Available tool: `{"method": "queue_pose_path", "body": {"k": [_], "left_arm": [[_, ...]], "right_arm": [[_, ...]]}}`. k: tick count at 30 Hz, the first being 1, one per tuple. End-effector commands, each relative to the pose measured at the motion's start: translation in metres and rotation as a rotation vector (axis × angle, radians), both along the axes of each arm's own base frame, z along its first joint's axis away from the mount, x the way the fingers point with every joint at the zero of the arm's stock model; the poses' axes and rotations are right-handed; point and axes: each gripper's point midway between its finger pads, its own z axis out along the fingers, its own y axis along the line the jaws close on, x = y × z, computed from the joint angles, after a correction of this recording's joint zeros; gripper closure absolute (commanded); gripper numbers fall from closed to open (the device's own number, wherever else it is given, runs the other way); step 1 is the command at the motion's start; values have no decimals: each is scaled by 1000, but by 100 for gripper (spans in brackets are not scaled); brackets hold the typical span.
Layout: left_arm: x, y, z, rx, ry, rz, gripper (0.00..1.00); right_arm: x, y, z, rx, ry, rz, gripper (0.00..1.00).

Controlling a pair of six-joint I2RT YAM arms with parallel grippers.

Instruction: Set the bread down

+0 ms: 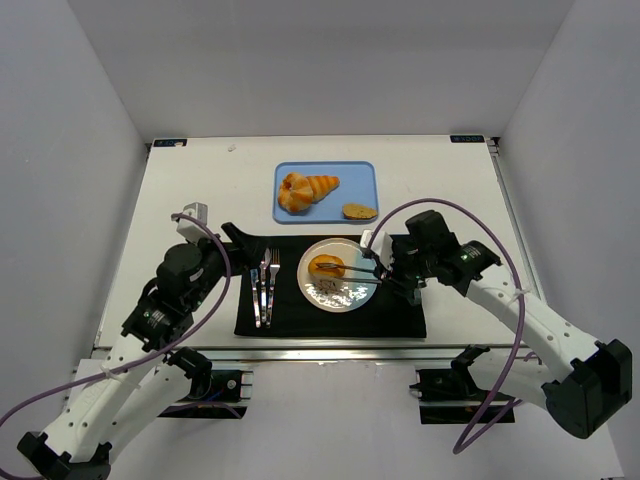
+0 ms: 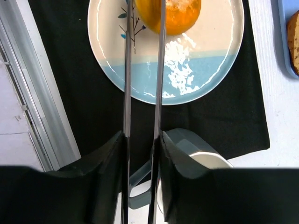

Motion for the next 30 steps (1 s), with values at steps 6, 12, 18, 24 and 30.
{"method": "queue_pose_path", "body": {"k": [6,12,18,24,30], "left_arm": [[-6,5,1,-37,-11,14,13],[-8,6,0,-40,-8,20,13],[-4,4,3,-33,-16,15,12],[1,-1,4,-27,-23,0,12],[3,-4,1,-17,-23,-11,12]], "right_arm": [[-5,12,20,62,-34,66,49],[-8,19,43,140,-72,75,52],[11,24,82,260,-115,-79,60],[102,-40,102,389,-24,-568,70],[162,-172,30,282,39,-998,76]]}}
